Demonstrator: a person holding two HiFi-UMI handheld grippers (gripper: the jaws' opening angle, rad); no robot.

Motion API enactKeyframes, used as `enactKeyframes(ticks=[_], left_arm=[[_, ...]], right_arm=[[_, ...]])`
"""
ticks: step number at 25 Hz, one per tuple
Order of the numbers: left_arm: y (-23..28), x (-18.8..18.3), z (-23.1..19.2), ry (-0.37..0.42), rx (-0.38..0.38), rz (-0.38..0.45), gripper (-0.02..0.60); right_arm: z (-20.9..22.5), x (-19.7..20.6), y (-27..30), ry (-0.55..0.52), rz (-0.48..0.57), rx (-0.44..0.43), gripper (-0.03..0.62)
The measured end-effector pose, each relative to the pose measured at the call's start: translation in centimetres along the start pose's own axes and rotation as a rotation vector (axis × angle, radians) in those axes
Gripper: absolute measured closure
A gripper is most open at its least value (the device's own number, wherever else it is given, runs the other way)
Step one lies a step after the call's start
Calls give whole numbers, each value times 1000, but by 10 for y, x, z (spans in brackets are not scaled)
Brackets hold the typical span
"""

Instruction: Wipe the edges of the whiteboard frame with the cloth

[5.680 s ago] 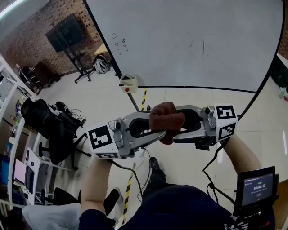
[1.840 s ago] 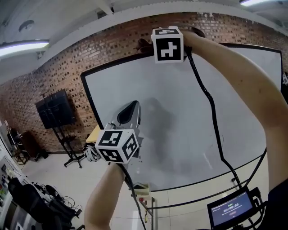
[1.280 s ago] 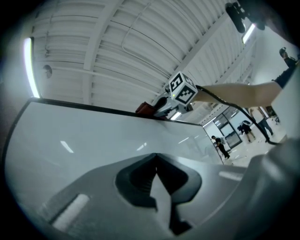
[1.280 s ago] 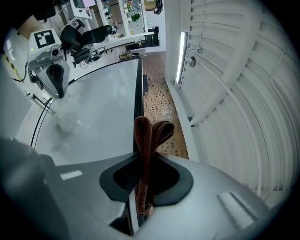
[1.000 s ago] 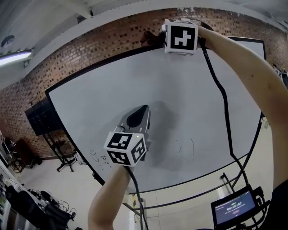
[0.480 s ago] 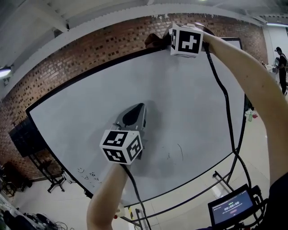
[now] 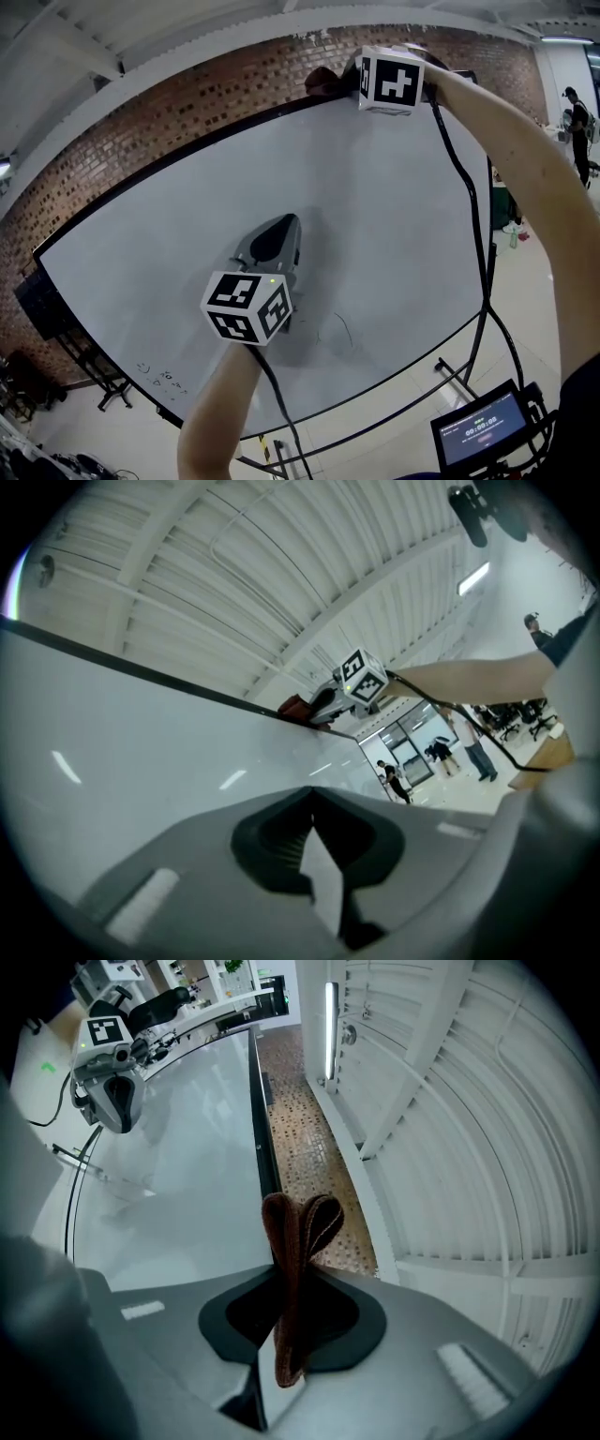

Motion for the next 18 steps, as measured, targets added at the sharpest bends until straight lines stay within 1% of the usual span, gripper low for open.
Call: enactKeyframes(ticks=[3, 5, 12, 15, 18], left_arm=[[37, 5, 23, -12, -17, -8, 577], [50, 11, 35, -12, -16, -17, 577], [52, 46, 65, -26, -3, -1, 577], [54, 57, 74, -42, 18, -9, 577], [56, 59, 76, -51, 42, -27, 577]], right_arm=[[12, 34, -4, -17, 22, -14, 536], [12, 45, -5, -30, 37, -20, 536], [-17, 61, -9, -65, 57, -19, 536], [-20, 68, -11, -66, 49, -20, 536], [-18, 74, -11, -58, 33, -26, 536]])
Point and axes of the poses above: the fingertips, and each gripper's own axes: y forward along the fingers, z to its right, x out of its underside, the point moved 4 cm from there along -y, backward along the fingers, and after that the axes turned 9 degrees about z, right-handed, at the moved point
